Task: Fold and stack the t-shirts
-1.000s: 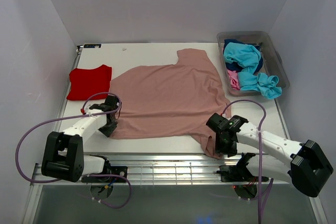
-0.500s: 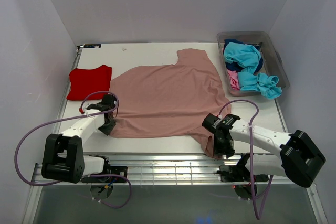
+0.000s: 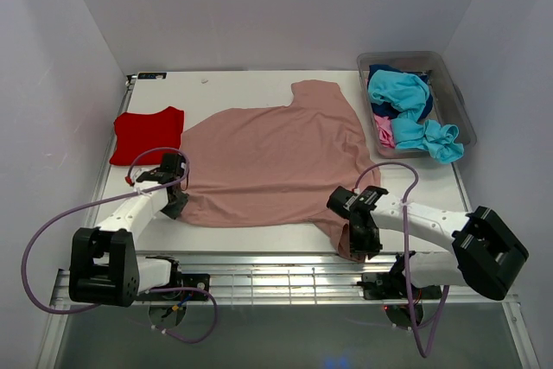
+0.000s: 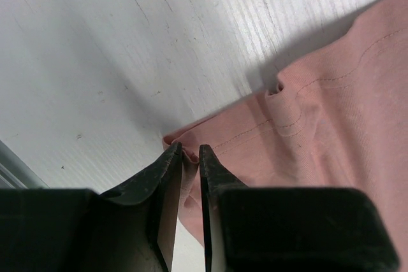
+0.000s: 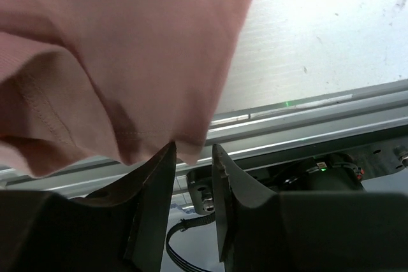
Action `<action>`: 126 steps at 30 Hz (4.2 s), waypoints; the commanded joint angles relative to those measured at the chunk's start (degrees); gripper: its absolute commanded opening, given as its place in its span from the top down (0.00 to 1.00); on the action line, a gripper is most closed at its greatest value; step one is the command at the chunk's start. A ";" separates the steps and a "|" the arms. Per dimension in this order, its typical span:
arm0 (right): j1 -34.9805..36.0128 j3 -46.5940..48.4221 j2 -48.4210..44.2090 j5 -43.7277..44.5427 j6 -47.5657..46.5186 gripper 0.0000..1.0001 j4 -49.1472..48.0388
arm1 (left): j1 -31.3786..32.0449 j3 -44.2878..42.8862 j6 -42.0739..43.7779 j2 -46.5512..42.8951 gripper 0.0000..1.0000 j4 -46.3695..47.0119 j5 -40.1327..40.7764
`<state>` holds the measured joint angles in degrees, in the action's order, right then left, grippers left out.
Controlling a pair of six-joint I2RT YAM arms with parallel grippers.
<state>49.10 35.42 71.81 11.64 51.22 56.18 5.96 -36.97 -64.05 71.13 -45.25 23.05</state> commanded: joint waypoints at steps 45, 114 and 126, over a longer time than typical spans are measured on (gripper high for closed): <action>-1.99 32.95 11.24 23.15 -8.41 0.92 14.56 | -4.46 -8.11 11.31 -6.44 1.00 2.19 -2.57; -12.54 45.96 12.65 25.36 -23.70 0.92 9.38 | 4.68 -15.23 13.60 0.32 1.00 -12.22 -9.07; -18.33 50.70 17.31 27.47 -30.21 0.92 5.96 | 2.31 -21.56 17.20 8.31 1.00 -9.33 -6.61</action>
<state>33.04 82.43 88.53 36.38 24.16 64.18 9.91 -54.65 -48.73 78.78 -56.14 14.63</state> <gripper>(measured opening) 0.081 0.012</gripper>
